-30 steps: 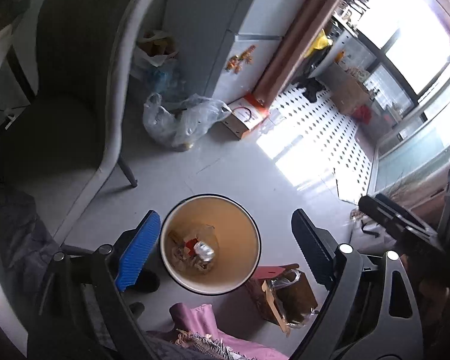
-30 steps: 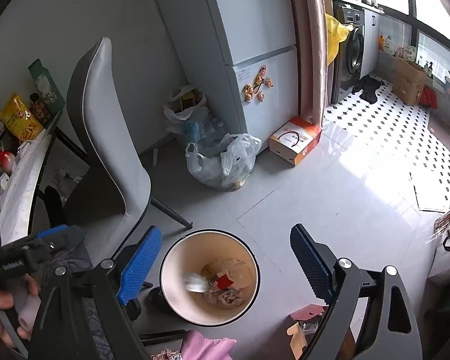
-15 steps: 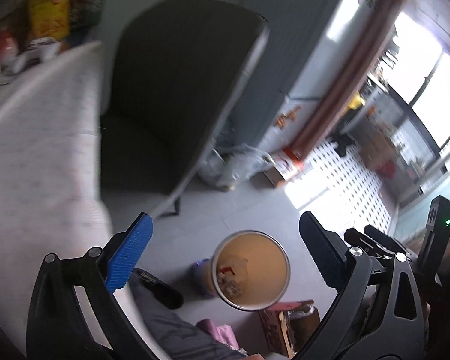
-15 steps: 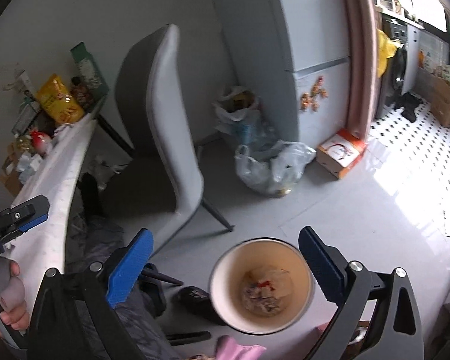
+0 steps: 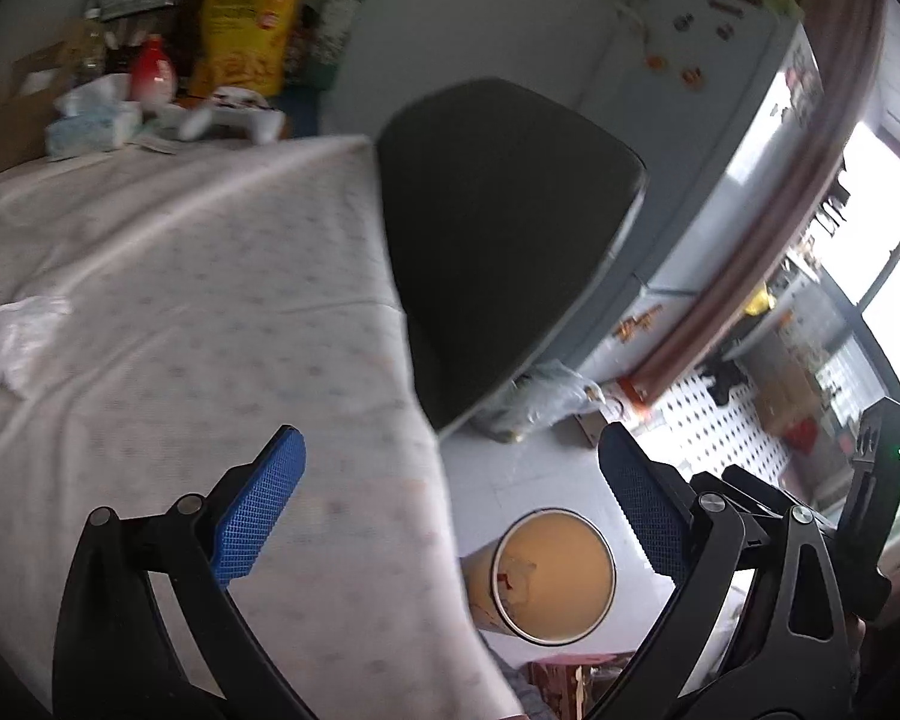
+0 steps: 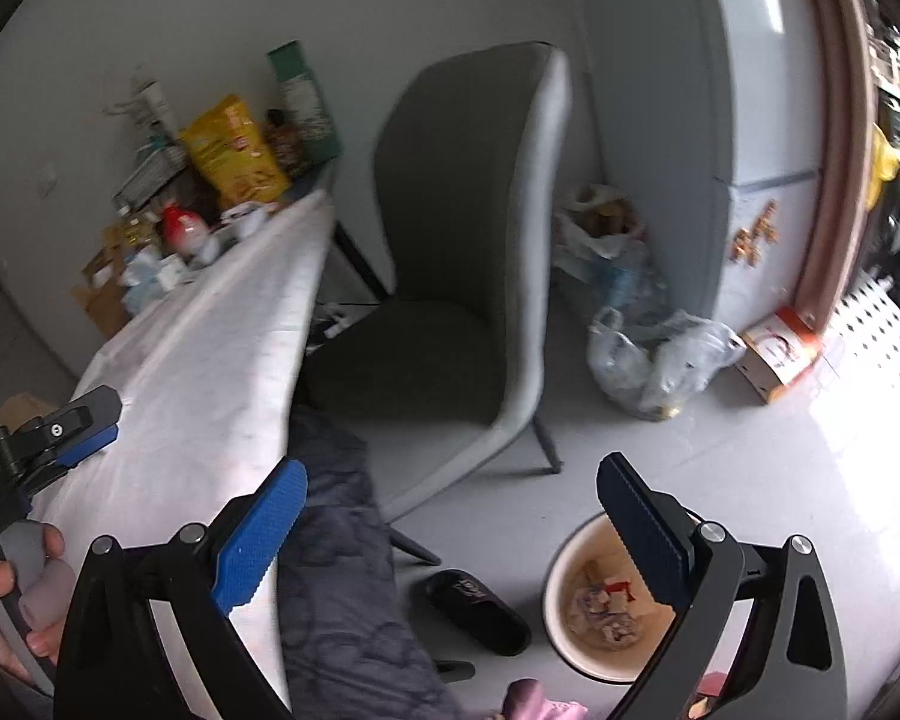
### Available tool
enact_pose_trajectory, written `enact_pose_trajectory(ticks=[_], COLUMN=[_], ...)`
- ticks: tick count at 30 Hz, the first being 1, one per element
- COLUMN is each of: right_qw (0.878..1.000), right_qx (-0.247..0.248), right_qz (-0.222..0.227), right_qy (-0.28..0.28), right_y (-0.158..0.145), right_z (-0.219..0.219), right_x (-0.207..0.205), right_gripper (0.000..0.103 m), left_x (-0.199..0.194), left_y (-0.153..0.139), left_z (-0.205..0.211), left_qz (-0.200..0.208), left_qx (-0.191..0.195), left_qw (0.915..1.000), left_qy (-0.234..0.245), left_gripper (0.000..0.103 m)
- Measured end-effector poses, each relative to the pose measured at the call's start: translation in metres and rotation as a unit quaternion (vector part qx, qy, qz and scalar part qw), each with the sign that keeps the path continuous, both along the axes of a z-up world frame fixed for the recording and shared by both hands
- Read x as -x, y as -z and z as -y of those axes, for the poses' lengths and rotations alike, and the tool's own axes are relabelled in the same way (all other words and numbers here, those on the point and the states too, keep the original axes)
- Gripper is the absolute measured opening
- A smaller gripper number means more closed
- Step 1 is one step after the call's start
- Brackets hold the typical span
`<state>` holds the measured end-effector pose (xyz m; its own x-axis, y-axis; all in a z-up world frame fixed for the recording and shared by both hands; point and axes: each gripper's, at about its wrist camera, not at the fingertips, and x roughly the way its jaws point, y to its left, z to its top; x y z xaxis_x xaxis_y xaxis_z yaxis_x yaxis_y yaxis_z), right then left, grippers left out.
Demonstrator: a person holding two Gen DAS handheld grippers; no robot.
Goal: Collect trash
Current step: 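Bring both open tools back over the table toward the remaining tissue, then lower the right tool onto the crumpled white tissue and close it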
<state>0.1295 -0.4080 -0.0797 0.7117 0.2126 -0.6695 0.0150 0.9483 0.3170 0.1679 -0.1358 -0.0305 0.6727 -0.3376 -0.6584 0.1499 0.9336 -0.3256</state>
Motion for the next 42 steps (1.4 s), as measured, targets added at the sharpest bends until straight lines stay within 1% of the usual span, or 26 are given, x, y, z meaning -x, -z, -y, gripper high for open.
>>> enact_pose_trajectory(ticks=[4, 10, 21, 24, 30, 31, 33, 37, 42], right_qw=[0.999, 0.996, 0.987, 0.984, 0.976, 0.974, 0.972, 0.969, 0.964], right_qx=[0.005, 0.01, 0.02, 0.024, 0.037, 0.04, 0.043, 0.042, 0.038], right_qz=[0.018, 0.033, 0.034, 0.03, 0.022, 0.022, 0.019, 0.009, -0.004], right_qy=[-0.03, -0.081, -0.154, -0.172, -0.215, -0.223, -0.23, -0.243, -0.263], right_y=[-0.021, -0.043, -0.06, -0.06, -0.056, -0.055, -0.052, -0.042, -0.027], right_z=[-0.034, -0.088, -0.176, -0.196, -0.242, -0.251, -0.262, -0.284, -0.318], right_x=[0.001, 0.0, -0.007, -0.009, -0.011, -0.011, -0.014, -0.025, -0.04], right_gripper=[0.095, 0.095, 0.095, 0.095, 0.095, 0.095, 0.095, 0.095, 0.095], left_x=[0.014, 0.035, 0.066, 0.072, 0.08, 0.081, 0.082, 0.086, 0.088], left_y=[-0.008, -0.018, -0.015, -0.012, -0.003, -0.002, 0.003, 0.006, 0.009], left_z=[-0.031, -0.081, -0.17, -0.193, -0.226, -0.232, -0.245, -0.27, -0.295], left_qz=[0.014, 0.029, 0.033, 0.033, 0.03, 0.03, 0.028, 0.036, 0.039], left_qx=[0.007, 0.015, 0.031, 0.039, 0.052, 0.05, 0.035, 0.052, 0.043], left_qw=[0.9993, 0.9963, 0.9863, 0.9819, 0.9769, 0.9747, 0.9676, 0.9603, 0.952], left_qy=[-0.033, -0.079, -0.159, -0.182, -0.205, -0.216, -0.248, -0.272, -0.3], left_gripper=[0.097, 0.097, 0.097, 0.097, 0.097, 0.097, 0.097, 0.097, 0.097])
